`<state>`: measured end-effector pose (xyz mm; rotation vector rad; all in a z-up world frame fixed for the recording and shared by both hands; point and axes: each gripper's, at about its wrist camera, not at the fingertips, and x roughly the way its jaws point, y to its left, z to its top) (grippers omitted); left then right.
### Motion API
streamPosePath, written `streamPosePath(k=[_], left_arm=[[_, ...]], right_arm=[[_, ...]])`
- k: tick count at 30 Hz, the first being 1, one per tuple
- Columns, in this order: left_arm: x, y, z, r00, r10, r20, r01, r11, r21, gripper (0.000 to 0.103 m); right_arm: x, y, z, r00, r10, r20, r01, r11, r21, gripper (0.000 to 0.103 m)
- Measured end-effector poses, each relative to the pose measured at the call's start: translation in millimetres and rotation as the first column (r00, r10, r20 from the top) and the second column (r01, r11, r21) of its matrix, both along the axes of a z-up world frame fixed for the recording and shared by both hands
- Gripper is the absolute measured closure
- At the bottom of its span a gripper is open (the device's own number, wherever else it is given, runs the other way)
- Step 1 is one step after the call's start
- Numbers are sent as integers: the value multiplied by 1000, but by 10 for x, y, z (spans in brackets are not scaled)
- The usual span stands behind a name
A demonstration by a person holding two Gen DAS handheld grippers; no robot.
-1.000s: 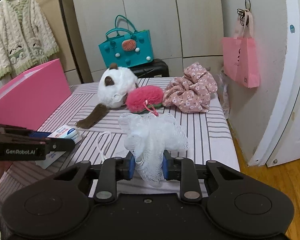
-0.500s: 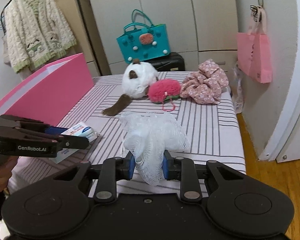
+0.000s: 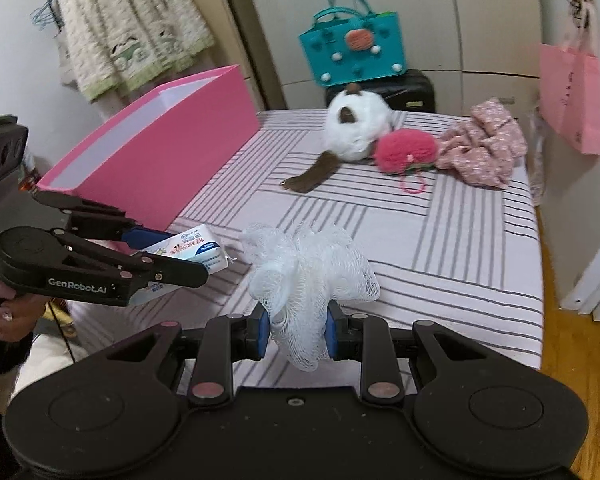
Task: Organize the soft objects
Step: 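Lift the tissue pack and mesh puff and carry both toward the pink box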
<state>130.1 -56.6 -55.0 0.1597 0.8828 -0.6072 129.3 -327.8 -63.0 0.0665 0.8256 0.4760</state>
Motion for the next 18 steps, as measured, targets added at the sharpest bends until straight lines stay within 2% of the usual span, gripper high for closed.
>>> streamPosePath(k=[12,18], left_arm=[[-126,288,207,991,-31,-132,28,999,-28,64],[-201,527,443,993,-15,-115,12,999,-30,64]], right_arm=[[-45,256,255,990,113,-81,-108,992,62,72],[-63,382,460,984,152,-93,-145,987,75,72]])
